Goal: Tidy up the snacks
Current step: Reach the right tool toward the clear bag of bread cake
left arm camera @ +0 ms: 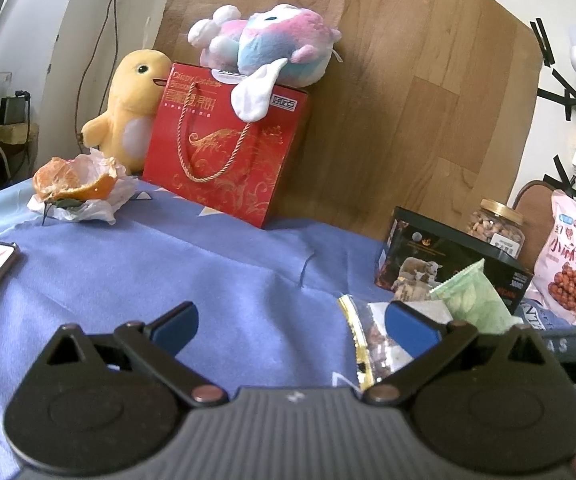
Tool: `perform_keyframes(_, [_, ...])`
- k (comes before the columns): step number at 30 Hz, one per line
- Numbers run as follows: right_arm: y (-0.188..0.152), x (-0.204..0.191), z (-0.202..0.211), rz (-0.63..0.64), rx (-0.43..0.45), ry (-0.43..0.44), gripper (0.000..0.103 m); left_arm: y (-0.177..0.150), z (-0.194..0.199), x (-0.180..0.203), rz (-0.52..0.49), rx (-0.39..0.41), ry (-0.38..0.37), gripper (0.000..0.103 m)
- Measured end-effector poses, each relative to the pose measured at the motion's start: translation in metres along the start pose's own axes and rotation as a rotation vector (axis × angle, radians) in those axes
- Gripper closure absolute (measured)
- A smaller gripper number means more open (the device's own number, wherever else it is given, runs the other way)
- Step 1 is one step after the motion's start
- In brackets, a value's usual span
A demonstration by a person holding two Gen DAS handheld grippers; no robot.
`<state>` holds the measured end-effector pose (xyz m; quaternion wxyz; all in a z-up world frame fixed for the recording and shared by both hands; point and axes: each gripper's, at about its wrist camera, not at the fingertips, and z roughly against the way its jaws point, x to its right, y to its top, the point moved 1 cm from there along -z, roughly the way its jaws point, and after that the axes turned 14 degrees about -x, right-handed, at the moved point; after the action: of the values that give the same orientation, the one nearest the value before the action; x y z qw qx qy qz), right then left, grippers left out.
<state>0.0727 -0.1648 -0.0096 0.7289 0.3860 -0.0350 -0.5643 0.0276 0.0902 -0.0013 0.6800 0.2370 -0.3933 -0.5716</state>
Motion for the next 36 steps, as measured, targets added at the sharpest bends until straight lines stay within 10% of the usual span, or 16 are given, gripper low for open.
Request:
perform_keyframes(5, [-0.012,-0.006,0.012,0.037,0.002,-0.014,0.097,0.000,0.000,-0.001,0.007,-0.003,0.002,0.000])
perform_keyframes(11, [-0.034,-0.010,0.019,0.070,-0.026,-0.045,0.100,0.002,-0.003,-0.006,0.022,-0.019,-0.008,0.000])
perform_keyframes(23, [-0.037,-0.007,0.039,0.069,0.042,-0.047,0.071,0.012,-0.017,-0.004,-0.002,-0.166,-0.097,0.002])
perform_keyframes(27, [-0.024,-0.007,0.033,0.065,0.032,0.008,0.051,0.026,-0.022,-0.003,0.019,-0.235,-0.227,0.017])
perform_keyframes(36, [-0.022,-0.029,-0.013,0.279,-0.099,-0.070,0.053,0.023,-0.060,0.025,-0.022,-0.481,-0.330,0.059])
